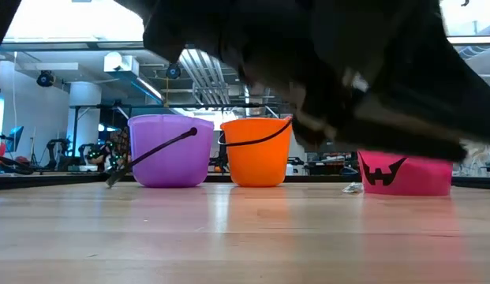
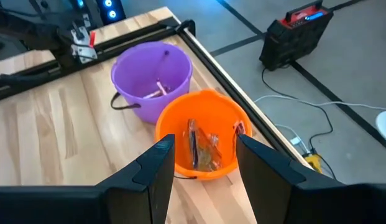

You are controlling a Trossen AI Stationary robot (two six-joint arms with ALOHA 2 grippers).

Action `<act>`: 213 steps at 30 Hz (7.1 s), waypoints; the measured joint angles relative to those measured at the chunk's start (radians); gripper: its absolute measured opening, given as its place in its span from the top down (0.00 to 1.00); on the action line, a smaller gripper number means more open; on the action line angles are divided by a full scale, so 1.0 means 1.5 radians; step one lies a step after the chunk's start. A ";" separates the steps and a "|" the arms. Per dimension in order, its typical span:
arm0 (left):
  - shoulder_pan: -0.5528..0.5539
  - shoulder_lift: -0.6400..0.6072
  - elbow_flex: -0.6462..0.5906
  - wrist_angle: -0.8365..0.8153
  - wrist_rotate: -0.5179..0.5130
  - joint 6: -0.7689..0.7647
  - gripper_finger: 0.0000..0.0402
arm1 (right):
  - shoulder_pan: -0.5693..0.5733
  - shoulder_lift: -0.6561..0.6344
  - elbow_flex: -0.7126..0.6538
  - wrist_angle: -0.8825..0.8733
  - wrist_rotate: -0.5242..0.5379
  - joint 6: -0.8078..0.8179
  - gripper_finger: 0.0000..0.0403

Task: Sort candy by brand, put in halloween buckets
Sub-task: Put the white candy into the violet bucket, then put the green candy into the orange bucket

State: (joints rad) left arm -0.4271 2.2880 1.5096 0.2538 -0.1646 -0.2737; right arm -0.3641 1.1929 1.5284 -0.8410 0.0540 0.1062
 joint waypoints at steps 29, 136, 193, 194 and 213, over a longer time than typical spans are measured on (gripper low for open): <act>-0.025 0.140 0.165 -0.028 0.015 -0.012 0.41 | 0.000 0.009 -0.001 0.001 0.076 -0.020 0.59; 0.042 -0.087 0.017 -0.274 -0.106 0.210 0.95 | -0.001 -0.004 -0.002 -0.075 0.087 -0.101 0.59; 0.449 -0.681 -0.352 -0.705 -0.198 -0.015 0.67 | -0.002 0.070 0.002 -0.221 -0.144 0.287 0.65; 0.449 -0.681 -0.352 -0.705 -0.198 -0.015 0.66 | -0.002 0.070 0.002 -0.221 -0.144 0.290 0.66; 0.425 -0.713 -0.101 -0.701 -0.059 0.068 0.58 | 0.150 0.185 0.003 -0.217 -0.251 0.127 0.85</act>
State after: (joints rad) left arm 0.2103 1.2182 1.3588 -0.7980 -0.2535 -0.1720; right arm -0.1384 1.4702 1.5322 -1.1662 -0.3221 0.2968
